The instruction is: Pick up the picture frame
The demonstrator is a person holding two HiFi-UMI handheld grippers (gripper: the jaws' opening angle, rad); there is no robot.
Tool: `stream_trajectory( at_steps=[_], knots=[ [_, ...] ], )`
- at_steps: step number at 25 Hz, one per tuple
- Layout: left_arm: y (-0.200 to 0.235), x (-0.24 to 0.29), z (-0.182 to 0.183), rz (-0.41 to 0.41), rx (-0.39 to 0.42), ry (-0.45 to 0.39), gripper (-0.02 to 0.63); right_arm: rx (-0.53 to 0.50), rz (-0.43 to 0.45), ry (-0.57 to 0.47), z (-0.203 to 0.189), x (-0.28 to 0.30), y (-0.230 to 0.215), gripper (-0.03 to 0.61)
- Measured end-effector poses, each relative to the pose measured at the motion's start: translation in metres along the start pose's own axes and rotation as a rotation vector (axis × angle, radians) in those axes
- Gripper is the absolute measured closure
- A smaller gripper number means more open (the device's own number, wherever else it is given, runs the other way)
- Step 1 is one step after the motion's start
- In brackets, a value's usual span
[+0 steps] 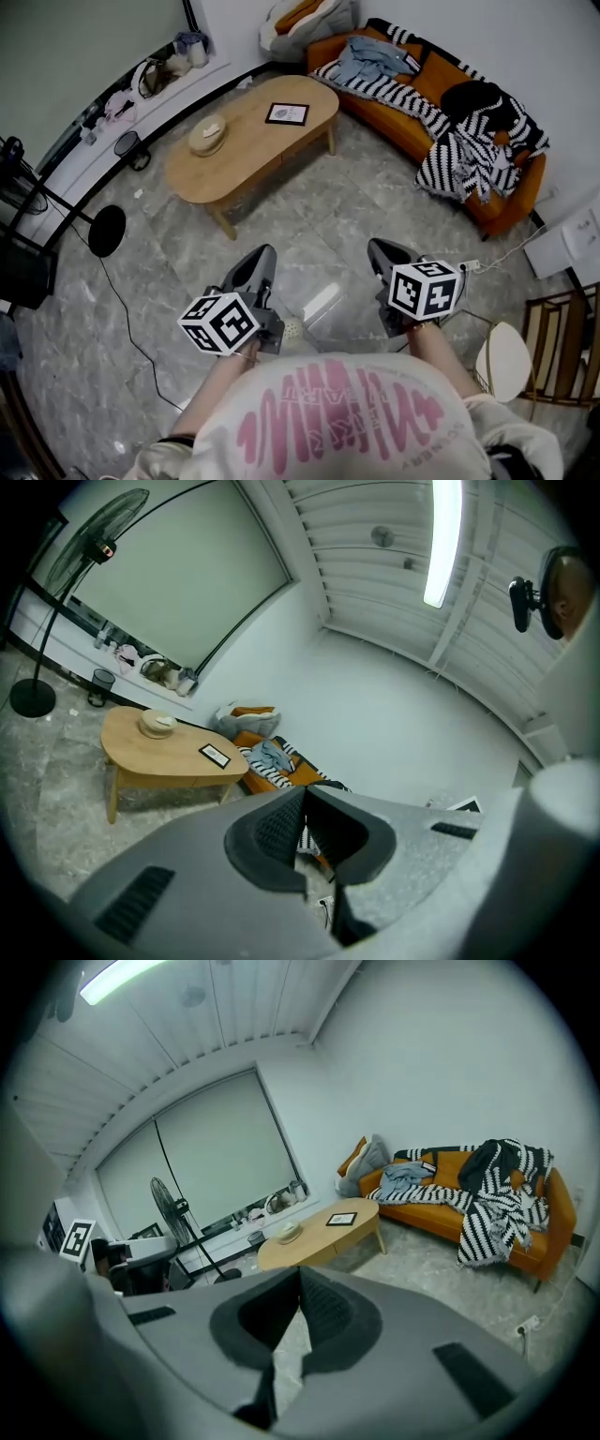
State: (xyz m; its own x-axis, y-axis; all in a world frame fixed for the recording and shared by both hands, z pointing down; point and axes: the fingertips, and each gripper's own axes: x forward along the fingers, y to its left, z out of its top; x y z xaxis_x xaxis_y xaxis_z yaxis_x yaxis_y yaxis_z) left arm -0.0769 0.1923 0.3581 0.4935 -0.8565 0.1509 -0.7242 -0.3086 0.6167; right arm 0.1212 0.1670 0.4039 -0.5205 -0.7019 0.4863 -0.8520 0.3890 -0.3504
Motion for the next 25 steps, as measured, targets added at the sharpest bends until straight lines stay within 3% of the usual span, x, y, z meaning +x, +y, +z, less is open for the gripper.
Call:
stream_trajectory(
  at_steps=[13,18,25],
  knots=[
    [0.078,0.064,0.116,-0.065,0.065,-0.021,0.611,-0.004,-0.006,-0.074,0.083,0.116,0.035,0.573],
    [0.106,0.077,0.118,-0.028,0.044,-0.001,0.611,-0.023,0.004,-0.027,0.080,0.148,0.041,0.574],
    [0.139,0.113,0.110,0.026,-0.012,0.059,0.611,0.064,0.013,0.029,0.080,0.192,0.011,0.574]
  ],
)
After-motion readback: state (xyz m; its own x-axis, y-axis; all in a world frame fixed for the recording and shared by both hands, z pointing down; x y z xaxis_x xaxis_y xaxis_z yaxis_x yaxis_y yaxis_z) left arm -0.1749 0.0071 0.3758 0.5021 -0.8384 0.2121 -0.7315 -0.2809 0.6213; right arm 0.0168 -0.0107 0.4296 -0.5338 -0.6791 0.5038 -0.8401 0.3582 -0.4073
